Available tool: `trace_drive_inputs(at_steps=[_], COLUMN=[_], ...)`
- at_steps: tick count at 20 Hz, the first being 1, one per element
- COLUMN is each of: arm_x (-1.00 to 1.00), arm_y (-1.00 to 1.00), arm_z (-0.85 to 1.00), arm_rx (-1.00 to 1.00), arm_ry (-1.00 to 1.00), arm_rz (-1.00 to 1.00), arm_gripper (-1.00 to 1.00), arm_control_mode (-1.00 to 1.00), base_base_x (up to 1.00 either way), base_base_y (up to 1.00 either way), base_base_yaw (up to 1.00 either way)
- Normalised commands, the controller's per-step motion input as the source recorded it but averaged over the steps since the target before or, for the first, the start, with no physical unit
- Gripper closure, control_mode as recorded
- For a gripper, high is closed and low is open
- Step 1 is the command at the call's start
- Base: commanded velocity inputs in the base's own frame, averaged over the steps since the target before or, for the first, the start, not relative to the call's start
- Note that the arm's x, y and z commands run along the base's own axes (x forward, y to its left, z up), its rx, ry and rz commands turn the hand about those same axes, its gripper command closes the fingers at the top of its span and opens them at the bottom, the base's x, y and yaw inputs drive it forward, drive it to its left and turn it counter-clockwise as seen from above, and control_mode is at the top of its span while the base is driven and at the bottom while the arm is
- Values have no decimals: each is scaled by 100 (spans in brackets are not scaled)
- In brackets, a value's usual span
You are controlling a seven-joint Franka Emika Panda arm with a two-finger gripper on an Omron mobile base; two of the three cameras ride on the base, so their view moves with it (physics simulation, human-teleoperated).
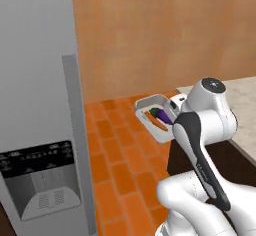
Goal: Take the meat container that has the chicken drumstick and place it on the second highest rack of the freezer. Then take the vegetable container that has the eggplant and carrot and place it on the highest rack of the freezer.
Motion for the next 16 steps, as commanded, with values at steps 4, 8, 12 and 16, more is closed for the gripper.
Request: trace_drive_inputs(at_steps=[4,8,12,16], arm_x=[0,0,0,0], arm_y=[0,0,0,0], arm_z=[0,0,0,0], arm_rx=[0,0,0,0], arm_ry=[0,0,0,0], arm_rz=[0,0,0,0], arm_gripper=[100,100,100,100], arm_control_mode=[100,100,100,100], base_base_x=[100,100,100,100], base_base_y=[-8,-28,-37,-54], base_base_yaw=[45,45,46,52])
